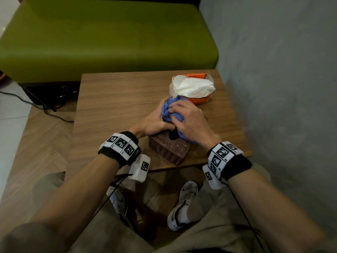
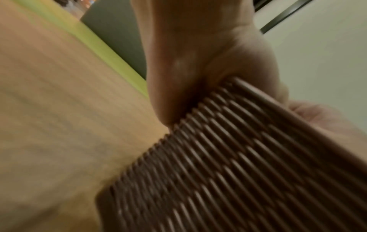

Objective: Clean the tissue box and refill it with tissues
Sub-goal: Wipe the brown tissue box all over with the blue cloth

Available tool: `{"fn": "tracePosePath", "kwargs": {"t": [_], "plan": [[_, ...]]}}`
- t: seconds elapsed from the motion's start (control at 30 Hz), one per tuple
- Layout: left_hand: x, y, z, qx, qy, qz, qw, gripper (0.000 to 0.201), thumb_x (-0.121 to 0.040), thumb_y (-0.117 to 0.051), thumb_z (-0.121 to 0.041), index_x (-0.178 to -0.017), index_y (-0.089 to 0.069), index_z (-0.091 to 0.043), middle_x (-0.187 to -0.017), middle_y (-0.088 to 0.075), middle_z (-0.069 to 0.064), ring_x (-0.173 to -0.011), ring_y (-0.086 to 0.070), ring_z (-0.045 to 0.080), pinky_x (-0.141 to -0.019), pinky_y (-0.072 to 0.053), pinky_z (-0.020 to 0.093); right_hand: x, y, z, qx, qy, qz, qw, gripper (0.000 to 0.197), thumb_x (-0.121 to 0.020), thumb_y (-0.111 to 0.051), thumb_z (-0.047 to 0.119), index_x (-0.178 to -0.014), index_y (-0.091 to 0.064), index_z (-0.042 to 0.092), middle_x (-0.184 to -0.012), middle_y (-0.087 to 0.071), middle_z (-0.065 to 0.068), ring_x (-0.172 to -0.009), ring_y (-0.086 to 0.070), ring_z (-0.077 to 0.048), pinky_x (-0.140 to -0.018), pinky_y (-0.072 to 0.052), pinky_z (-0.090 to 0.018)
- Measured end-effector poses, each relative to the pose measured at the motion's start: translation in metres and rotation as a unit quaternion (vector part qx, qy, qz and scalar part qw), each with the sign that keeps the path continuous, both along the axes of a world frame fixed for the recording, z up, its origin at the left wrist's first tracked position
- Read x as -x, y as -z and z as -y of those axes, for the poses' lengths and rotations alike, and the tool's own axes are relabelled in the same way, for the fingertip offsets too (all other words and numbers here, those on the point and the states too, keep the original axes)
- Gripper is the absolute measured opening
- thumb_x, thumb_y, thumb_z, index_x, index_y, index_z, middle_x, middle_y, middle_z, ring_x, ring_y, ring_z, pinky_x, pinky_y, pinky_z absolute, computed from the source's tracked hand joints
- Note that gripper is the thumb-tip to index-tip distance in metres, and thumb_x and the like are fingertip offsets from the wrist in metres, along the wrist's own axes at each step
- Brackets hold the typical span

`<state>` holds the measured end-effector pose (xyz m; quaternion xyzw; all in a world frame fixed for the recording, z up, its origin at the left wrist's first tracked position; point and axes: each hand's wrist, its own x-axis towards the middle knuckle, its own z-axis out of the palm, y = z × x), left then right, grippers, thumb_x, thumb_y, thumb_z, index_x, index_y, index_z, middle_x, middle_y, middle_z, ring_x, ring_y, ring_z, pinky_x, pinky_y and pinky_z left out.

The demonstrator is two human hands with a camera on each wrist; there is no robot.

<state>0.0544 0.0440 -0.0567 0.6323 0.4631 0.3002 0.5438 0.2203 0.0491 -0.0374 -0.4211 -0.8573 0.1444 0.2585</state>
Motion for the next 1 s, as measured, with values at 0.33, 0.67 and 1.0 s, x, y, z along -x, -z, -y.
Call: {"fn": "tracePosePath", "kwargs": {"t": [0.33, 0.67, 1.0], "plan": [[0.003, 0.002, 0.001, 0.036, 0.005, -0.059, 0.998, 0.081, -0.053, -0.065, -0.041, -0.129, -0.047, -0.017, -0.122, -0.055, 0.003, -0.114, -0.053, 0.013, -0.102, -0.042, 0.034, 0.001, 0.004, 0.002, 0.002, 0.042, -0.002, 0.999, 0.013, -0.08, -0.065, 0.015, -0.09, -0.069, 0.009, -0.097, -0.065, -0.004, -0.092, -0.055, -0.022, -0.083, -0.046, -0.035], [-0.002, 0.009, 0.011, 0.014, -0.096, 0.007, 0.995, 0.068, -0.066, -0.069, -0.016, -0.13, -0.045, -0.013, -0.118, -0.061, 0.0, -0.1, -0.06, 0.002, -0.084, -0.047, 0.013, 0.001, 0.005, 0.008, -0.021, 0.088, 0.016, 0.996, 0.013, -0.08, -0.063, 0.02, -0.086, -0.067, 0.01, -0.092, -0.061, -0.003, -0.085, -0.051, -0.021, -0.075, -0.047, -0.038], [-0.005, 0.011, 0.01, -0.018, -0.135, -0.048, 0.99, 0.073, -0.065, -0.068, -0.036, -0.132, -0.043, -0.026, -0.127, -0.048, 0.004, -0.114, -0.051, 0.017, -0.102, -0.044, 0.037, -0.012, 0.002, 0.024, -0.015, 0.092, 0.051, 0.994, 0.017, -0.084, -0.061, 0.023, -0.094, -0.069, 0.011, -0.099, -0.061, -0.003, -0.088, -0.05, -0.02, -0.079, -0.046, -0.036]]}}
